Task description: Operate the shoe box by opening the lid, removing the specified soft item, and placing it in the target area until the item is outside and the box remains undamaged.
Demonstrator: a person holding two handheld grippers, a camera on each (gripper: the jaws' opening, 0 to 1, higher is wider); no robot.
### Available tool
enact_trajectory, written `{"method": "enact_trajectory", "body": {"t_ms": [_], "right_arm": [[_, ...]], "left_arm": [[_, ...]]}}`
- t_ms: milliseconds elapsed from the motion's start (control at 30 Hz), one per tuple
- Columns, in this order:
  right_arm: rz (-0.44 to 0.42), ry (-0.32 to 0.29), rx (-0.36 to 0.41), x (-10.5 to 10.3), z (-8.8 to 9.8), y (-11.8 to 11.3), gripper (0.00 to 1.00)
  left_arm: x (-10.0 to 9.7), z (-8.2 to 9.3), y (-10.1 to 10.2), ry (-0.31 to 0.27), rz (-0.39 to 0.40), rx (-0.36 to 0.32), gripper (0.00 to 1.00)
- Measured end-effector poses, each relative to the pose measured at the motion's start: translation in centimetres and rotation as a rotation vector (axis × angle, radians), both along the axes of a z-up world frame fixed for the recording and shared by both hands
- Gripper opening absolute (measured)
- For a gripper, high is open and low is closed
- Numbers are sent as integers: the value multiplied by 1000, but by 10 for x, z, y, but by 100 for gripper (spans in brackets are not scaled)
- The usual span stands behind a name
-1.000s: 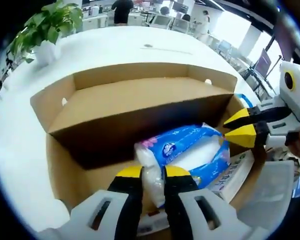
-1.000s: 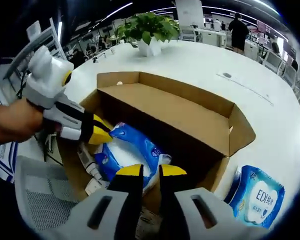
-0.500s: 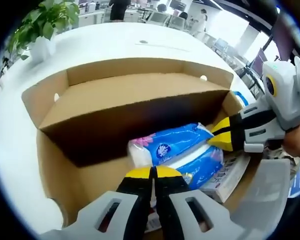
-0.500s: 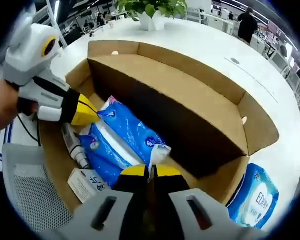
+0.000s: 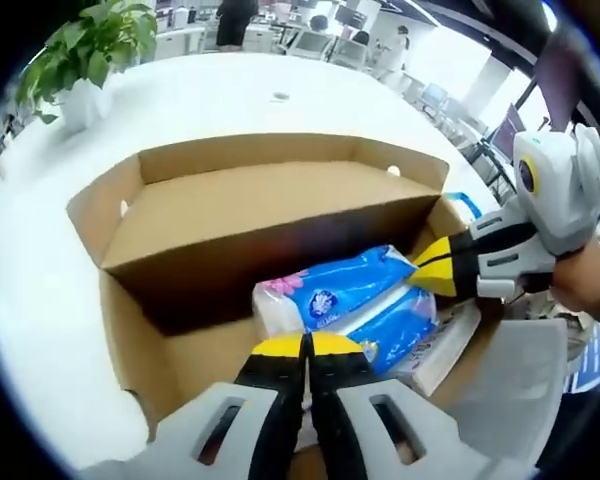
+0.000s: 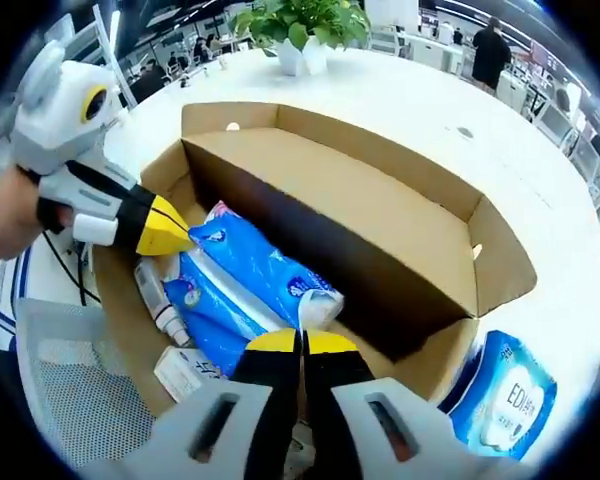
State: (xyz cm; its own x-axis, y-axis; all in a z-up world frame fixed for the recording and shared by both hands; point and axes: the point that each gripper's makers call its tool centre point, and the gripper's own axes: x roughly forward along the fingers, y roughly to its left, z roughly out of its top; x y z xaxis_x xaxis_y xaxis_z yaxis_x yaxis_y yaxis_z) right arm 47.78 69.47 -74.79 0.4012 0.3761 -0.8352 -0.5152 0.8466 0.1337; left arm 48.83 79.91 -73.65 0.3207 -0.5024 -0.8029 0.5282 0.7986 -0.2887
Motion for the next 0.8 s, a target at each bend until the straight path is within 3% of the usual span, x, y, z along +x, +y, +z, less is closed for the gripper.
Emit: {"method": "enact_trajectory", "body": {"t_ms": [167,367,567,800], "right_arm": [[1,-7,11,-3,10,3,0],[-1,-50,12,-1,35,4,0],[-2,-97,22,-1,59,5,0],[-14,-119,32,-8,72,1,0]], "left_arm": [[-2,13,2,-16,6,-26,0],[-5,35,3,-48,4,-50,0],[-5,59,3,-115,-23,-48,0],[-8,76,-1,-144,-39,-64,0]]}}
